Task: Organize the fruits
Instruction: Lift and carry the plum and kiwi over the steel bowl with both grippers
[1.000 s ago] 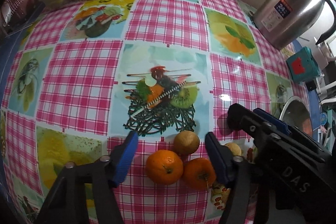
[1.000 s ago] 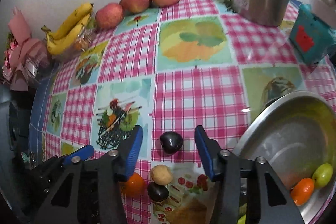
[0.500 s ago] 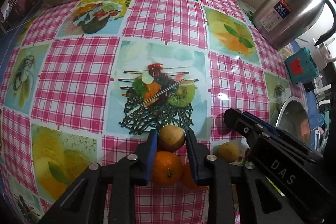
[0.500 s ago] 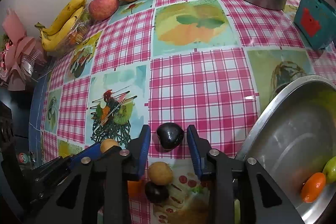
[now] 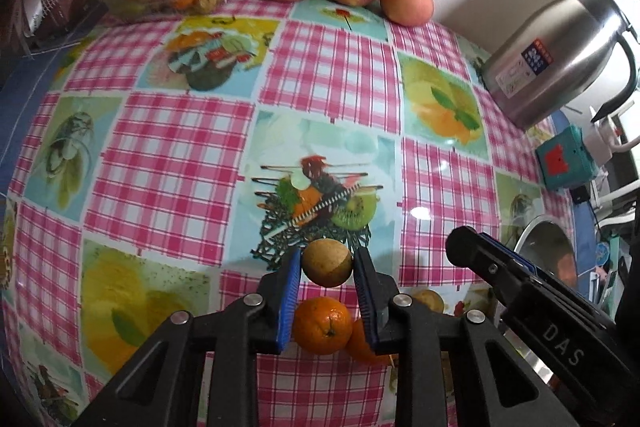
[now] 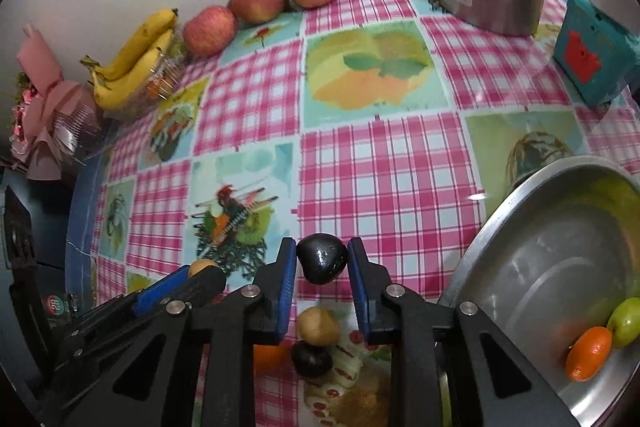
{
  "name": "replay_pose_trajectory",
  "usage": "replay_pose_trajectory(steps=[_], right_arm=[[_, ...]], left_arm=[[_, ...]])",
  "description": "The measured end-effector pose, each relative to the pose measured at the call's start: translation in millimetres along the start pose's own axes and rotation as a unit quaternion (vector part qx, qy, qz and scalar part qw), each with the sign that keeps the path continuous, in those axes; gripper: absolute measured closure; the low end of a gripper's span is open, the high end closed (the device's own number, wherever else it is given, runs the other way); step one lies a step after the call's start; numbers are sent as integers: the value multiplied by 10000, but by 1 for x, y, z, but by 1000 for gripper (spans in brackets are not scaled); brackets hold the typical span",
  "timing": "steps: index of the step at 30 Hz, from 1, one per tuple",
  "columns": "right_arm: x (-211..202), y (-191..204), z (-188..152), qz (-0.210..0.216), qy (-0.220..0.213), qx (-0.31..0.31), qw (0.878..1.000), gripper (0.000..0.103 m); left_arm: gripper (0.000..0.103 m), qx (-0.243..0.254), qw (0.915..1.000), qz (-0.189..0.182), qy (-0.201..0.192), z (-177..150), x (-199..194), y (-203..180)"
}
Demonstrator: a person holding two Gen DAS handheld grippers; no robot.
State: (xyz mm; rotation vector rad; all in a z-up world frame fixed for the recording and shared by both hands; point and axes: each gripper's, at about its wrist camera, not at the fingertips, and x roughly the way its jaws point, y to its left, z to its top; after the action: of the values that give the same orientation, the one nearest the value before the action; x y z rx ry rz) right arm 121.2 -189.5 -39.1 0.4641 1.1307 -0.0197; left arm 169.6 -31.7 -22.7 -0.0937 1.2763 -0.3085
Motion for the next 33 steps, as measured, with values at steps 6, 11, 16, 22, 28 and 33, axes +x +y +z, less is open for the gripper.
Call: replay_pose_trajectory(steps=[6, 11, 16, 22, 28, 33], right_arm=[[-18, 8, -3, 49, -138, -23, 9999, 76], [-33, 13, -8, 145, -208, -19, 9997, 76], [-56, 12, -14, 132, -354, 17, 9993, 76], [-79, 5, -30, 78, -508, 50, 9987, 76], [-93, -10, -51, 24, -563, 193, 9982, 76], [-100, -21, -66, 18, -558, 313, 9980, 76]], left_arm=[[74, -85, 9999, -3, -150, -3, -15, 4], [74, -137, 9995, -49, -270, -8, -30, 5], [74, -205, 9990, -102, -373, -13, -41, 2], [74, -231, 9984, -151, -491, -25, -55, -3], [74, -188, 9982, -207, -532, -39, -64, -12], [74, -133, 9978, -219, -606, -46, -71, -20]])
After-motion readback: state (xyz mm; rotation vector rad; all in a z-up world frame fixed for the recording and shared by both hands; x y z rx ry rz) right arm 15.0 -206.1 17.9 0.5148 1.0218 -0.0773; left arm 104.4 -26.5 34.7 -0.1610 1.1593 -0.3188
